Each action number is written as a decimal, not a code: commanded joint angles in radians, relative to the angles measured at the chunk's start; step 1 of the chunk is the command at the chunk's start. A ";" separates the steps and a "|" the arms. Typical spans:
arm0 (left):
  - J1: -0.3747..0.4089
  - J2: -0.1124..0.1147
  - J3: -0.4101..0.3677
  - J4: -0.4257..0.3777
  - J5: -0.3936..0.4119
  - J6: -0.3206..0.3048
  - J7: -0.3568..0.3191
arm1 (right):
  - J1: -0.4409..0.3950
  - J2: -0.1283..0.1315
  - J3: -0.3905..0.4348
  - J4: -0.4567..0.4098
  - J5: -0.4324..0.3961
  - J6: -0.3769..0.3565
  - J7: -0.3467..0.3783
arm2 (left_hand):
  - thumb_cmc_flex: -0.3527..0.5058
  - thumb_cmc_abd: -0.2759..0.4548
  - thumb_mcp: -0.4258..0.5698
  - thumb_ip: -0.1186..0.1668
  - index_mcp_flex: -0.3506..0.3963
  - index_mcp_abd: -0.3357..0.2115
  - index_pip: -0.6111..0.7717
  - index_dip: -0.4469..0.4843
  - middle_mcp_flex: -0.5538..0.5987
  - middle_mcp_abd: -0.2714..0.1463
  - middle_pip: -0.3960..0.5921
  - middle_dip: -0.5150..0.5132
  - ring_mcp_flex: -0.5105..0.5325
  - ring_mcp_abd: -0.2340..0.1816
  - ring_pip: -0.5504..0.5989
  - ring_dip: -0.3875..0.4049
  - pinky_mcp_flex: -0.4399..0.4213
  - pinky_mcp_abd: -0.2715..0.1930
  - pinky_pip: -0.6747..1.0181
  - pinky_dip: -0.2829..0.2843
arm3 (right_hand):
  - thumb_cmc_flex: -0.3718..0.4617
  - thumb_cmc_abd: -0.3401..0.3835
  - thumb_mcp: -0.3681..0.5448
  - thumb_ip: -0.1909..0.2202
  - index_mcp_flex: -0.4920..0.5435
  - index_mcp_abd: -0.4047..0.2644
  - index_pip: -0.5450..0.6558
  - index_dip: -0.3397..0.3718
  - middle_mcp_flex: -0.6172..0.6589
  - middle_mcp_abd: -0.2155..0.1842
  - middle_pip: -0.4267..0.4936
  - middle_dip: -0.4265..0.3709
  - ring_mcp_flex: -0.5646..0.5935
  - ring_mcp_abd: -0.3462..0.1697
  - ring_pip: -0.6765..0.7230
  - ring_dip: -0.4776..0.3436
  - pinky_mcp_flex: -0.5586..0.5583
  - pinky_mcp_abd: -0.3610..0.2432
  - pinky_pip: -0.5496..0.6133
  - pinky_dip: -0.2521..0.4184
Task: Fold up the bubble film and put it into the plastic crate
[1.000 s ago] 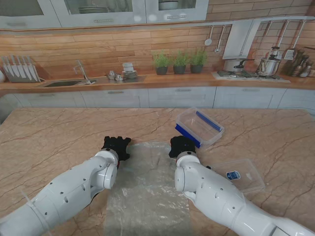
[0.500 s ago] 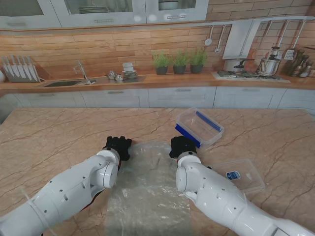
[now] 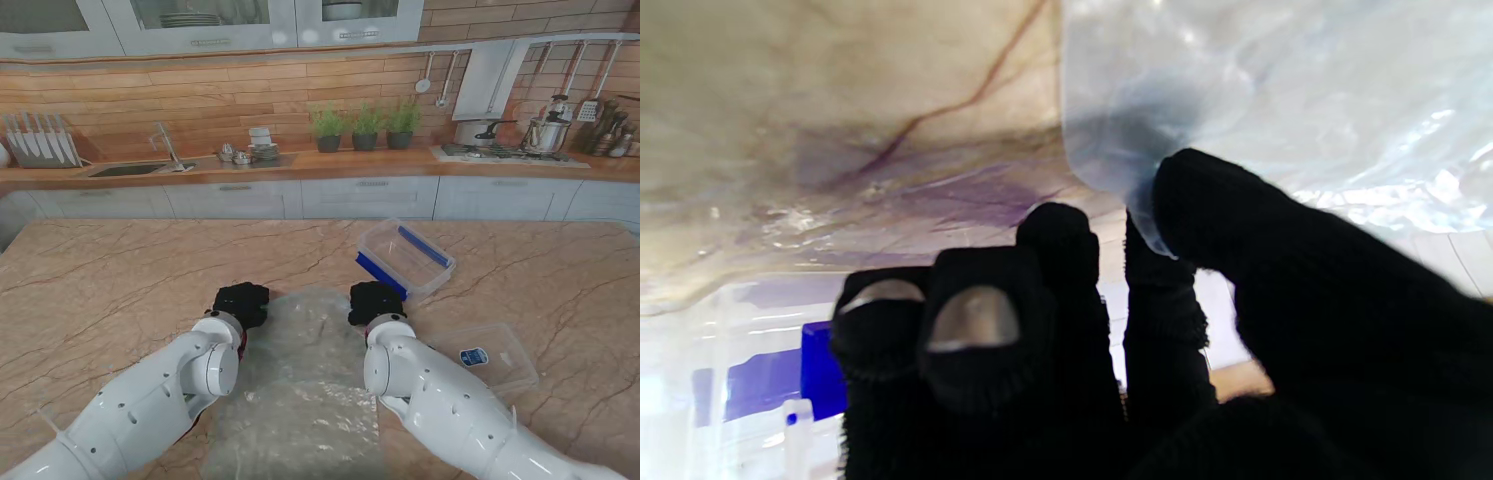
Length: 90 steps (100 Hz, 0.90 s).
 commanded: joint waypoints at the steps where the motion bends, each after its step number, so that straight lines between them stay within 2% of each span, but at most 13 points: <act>1: 0.050 -0.010 0.004 0.015 -0.012 -0.021 0.005 | -0.014 0.005 0.005 -0.021 0.000 -0.012 0.002 | 0.021 -0.023 0.065 -0.026 0.021 0.009 0.000 -0.003 0.201 -0.056 0.133 0.018 0.031 0.011 0.042 0.012 0.022 0.031 0.059 0.022 | 0.047 0.021 0.010 0.042 -0.003 -0.027 0.003 0.018 0.006 0.112 0.002 -0.032 0.015 0.032 -0.039 -0.016 -0.017 0.001 0.028 0.039; 11: 0.074 -0.028 -0.036 0.024 -0.046 -0.077 0.079 | -0.025 0.011 0.022 -0.045 -0.001 -0.028 0.003 | -0.004 -0.051 0.135 -0.014 -0.003 0.025 0.032 0.046 0.200 -0.057 0.157 0.051 0.032 0.011 0.074 0.031 0.041 0.033 0.075 0.024 | 0.056 0.032 0.006 0.023 -0.003 -0.022 -0.007 0.021 0.020 0.109 -0.039 -0.085 0.016 0.064 -0.092 -0.032 -0.026 0.015 0.003 0.041; 24: 0.101 -0.043 -0.079 0.013 -0.079 -0.110 0.138 | -0.037 0.020 0.044 -0.078 -0.001 -0.047 0.010 | -0.033 -0.067 0.179 -0.003 -0.029 0.055 0.059 0.097 0.200 -0.061 0.182 0.086 0.038 0.005 0.095 0.049 0.047 0.033 0.080 0.024 | 0.076 0.093 -0.020 -0.040 -0.031 -0.028 -0.020 0.043 -0.014 0.107 -0.051 -0.105 -0.023 0.076 -0.122 -0.030 -0.070 0.022 -0.034 0.046; 37: 0.112 -0.056 -0.109 0.011 -0.098 -0.132 0.191 | -0.047 0.026 0.063 -0.105 -0.004 -0.058 0.015 | -0.054 -0.093 0.221 0.001 -0.006 0.069 0.060 0.100 0.237 -0.051 0.193 0.068 0.092 0.009 0.117 0.053 0.111 0.048 0.126 0.035 | 0.091 0.155 -0.058 -0.082 -0.064 -0.036 -0.027 0.069 -0.052 0.104 -0.059 -0.109 -0.067 0.082 -0.140 -0.025 -0.113 0.018 -0.060 0.057; 47: 0.119 -0.066 -0.131 0.015 -0.109 -0.153 0.238 | -0.054 0.031 0.077 -0.125 -0.006 -0.064 0.019 | -0.057 -0.091 0.226 -0.001 -0.011 0.066 0.062 0.101 0.233 -0.054 0.197 0.065 0.089 0.007 0.120 0.053 0.110 0.044 0.129 0.034 | 0.111 0.191 -0.096 -0.109 -0.088 -0.047 -0.028 0.092 -0.080 0.100 -0.068 -0.113 -0.101 0.089 -0.158 -0.022 -0.147 0.018 -0.083 0.065; 63: 0.114 -0.059 -0.159 0.010 -0.089 -0.194 0.249 | -0.053 0.039 0.094 -0.146 -0.013 -0.077 0.031 | -0.028 -0.082 0.207 -0.005 -0.028 0.041 0.051 0.101 0.214 -0.072 0.149 0.061 0.049 -0.014 0.064 0.032 0.050 0.024 0.088 0.018 | 0.128 0.220 -0.125 -0.142 -0.115 -0.067 -0.028 0.116 -0.112 0.086 -0.087 -0.125 -0.148 0.097 -0.186 -0.023 -0.195 0.015 -0.118 0.071; 90: 0.087 -0.066 -0.198 0.009 -0.114 -0.233 0.267 | -0.026 0.040 0.119 -0.143 0.004 -0.123 0.039 | -0.011 -0.086 0.216 -0.002 -0.042 0.015 0.051 0.100 0.210 -0.094 0.082 0.082 0.011 -0.035 0.006 0.008 -0.012 0.013 0.041 0.007 | 0.137 0.246 -0.155 -0.175 -0.133 -0.107 -0.029 0.145 -0.120 0.040 -0.152 -0.153 -0.185 0.104 -0.266 -0.040 -0.241 0.004 -0.180 0.072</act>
